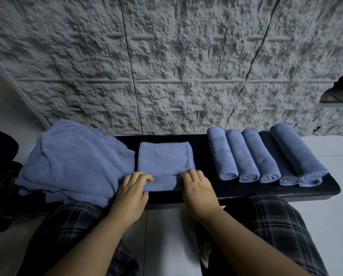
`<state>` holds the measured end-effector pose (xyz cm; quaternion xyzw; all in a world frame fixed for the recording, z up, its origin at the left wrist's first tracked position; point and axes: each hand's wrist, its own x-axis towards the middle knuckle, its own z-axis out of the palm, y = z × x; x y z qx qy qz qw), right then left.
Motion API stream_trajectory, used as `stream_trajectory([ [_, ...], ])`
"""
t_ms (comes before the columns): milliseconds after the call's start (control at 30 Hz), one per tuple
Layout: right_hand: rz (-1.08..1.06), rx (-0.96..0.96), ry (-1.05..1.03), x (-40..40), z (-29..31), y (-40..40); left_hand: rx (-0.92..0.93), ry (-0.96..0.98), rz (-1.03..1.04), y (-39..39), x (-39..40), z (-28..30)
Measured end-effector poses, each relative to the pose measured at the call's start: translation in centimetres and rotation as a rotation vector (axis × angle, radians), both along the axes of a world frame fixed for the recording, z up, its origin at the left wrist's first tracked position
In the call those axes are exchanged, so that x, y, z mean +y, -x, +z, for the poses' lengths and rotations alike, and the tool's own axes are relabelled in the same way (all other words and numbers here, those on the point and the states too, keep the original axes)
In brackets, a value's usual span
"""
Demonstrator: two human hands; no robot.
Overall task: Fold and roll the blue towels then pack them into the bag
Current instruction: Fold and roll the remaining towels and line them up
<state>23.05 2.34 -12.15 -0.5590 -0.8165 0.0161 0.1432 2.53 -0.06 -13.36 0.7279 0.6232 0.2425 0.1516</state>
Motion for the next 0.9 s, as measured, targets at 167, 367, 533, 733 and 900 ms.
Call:
stream_trajectory([
  [167, 0.043, 0.023, 0.257, 1.2, 0.9, -1.3, -0.073, 0.085, 0.003, 0.4, 0.5, 0.5],
  [367, -0.040, 0.169, 0.527, 0.8, 2.2, -1.6, -0.075, 0.219, 0.025, 1.0, 0.4, 0.7],
  [533, -0.144, 0.149, 0.449, 0.6, 1.7, -1.1, 0.053, 0.159, 0.131, 0.5, 0.4, 0.9],
  [733, -0.193, 0.096, 0.238, 0.7, 1.6, -0.8, 0.092, -0.154, 0.193, 0.0, 0.5, 1.2],
  [900, -0.069, 0.090, -0.004, 0.1, 1.3, 0.3, 0.231, -0.239, 0.042, -0.4, 0.1, 1.5],
])
